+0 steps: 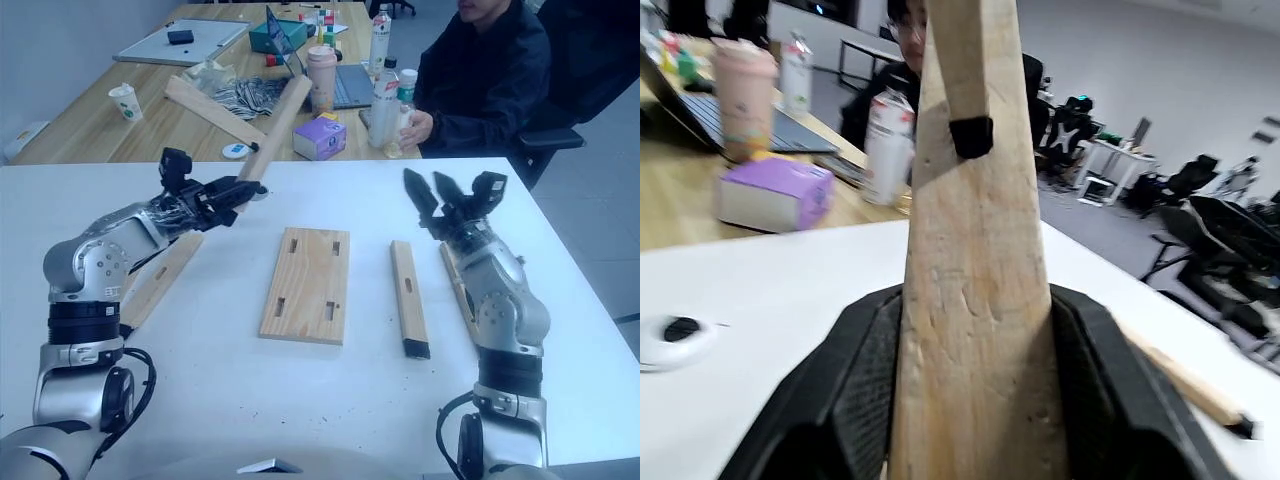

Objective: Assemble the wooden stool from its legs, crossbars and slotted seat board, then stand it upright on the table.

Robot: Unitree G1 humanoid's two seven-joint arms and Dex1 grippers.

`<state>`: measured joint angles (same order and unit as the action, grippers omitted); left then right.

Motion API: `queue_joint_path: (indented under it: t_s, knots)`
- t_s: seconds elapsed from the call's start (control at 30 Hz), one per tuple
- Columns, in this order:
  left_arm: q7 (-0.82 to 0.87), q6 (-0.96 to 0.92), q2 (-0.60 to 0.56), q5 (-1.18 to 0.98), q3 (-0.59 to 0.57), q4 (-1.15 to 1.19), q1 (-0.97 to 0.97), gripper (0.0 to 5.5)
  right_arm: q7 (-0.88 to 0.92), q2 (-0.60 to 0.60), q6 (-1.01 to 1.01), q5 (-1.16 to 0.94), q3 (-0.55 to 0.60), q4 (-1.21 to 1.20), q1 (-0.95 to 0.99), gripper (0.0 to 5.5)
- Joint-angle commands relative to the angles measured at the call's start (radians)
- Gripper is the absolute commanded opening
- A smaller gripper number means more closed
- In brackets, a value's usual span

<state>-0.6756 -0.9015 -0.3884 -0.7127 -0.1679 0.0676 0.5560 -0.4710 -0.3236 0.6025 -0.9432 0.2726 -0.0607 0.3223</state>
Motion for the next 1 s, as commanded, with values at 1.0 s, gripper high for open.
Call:
queue_joint_path:
  t_s: [1.0]
  knots:
    - [0.11,-0.46,0.101,-0.539,-0.096,-0.076,0.0,2.02,0.135,0.169,0.372,-0.548,-0.038,0.054,0.104,4.74]
